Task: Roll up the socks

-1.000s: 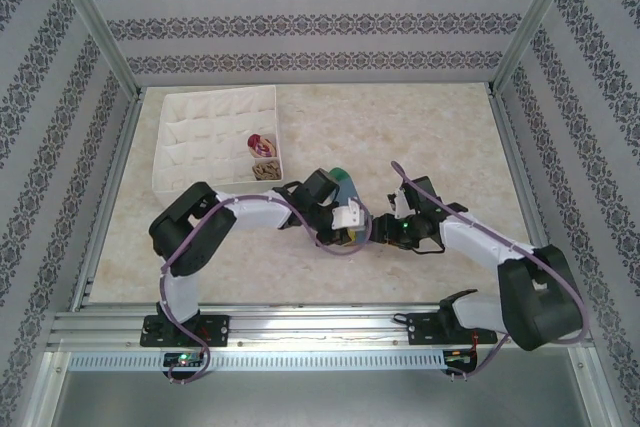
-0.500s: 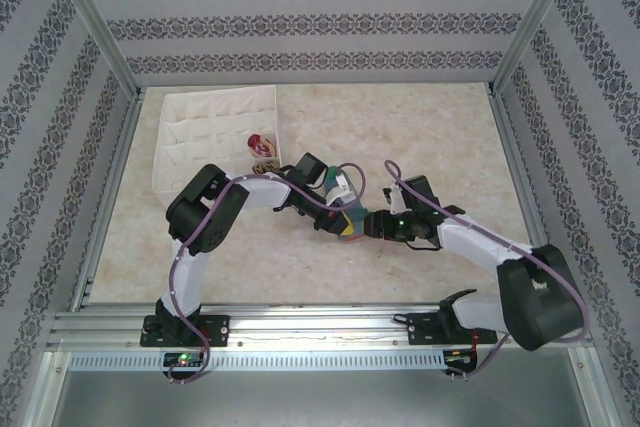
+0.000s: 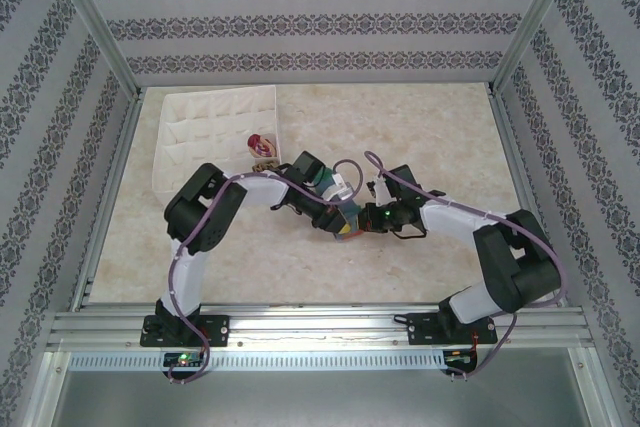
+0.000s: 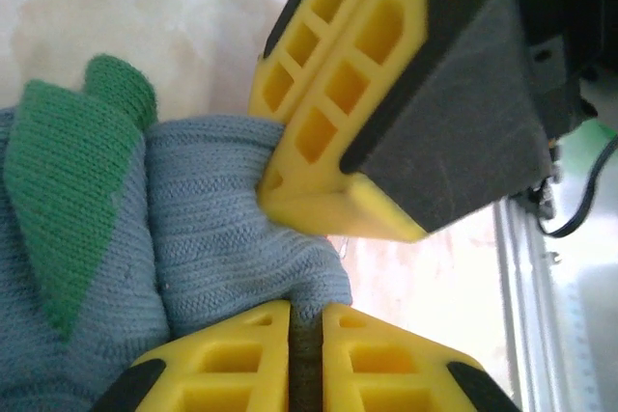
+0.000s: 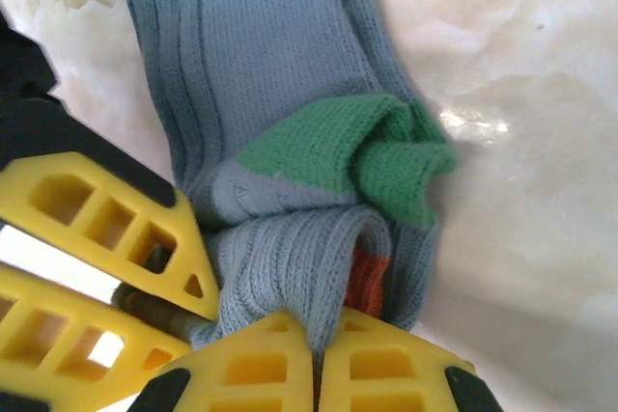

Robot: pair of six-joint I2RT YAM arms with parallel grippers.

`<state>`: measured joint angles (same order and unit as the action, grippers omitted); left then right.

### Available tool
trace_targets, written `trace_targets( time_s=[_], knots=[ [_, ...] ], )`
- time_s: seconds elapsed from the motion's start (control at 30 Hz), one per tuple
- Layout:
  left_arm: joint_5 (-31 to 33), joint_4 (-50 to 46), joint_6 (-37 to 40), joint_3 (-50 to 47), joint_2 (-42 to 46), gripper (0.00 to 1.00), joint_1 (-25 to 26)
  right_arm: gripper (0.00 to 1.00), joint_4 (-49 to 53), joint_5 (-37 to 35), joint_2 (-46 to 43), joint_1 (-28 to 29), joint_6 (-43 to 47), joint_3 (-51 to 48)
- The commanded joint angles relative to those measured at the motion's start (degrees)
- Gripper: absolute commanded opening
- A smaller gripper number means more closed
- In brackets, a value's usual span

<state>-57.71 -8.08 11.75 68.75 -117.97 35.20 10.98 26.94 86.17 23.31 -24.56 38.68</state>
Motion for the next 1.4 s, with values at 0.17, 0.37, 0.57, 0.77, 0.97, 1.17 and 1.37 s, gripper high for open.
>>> trace_targets(
  time_s=[0.17,0.37,0.57,0.77,0.97,1.17,1.37],
  knots=[
    [22.2,16.3,20.2,-15.2,15.0,0.39,5.3,0.00,6.1,0.3,5.9,0.8,-4.4,-0.4],
    [36.5,36.7,32.3,-28.8,23.5,0.50,11.6,0.00,7.3,0.2,7.9,1.5,-5.0,1.0],
    [46.4,41.0,38.1,-31.4,21.7,0.57,16.3,0.00,8.3,0.2,8.2,1.7,-5.0,2.1],
    [54.2,43.2,36.6,-30.7,16.6,0.58,17.4,0.00,9.3,0.3,7.4,1.8,-4.6,1.9],
    [53.7,36.9,35.5,-27.5,15.2,0.41,17.4,0.00,9.6,0.7,6.1,1.8,-5.2,1.0],
    [45.4,23.5,32.7,-22.3,16.5,0.00,17.4,0.19,9.9,1.3,1.7,1.8,-7.1,0.0],
    [27.0,15.2,23.4,-18.8,17.6,0.00,13.3,0.46,9.1,1.3,-7.7,0.2,-8.2,-3.0]
  ],
)
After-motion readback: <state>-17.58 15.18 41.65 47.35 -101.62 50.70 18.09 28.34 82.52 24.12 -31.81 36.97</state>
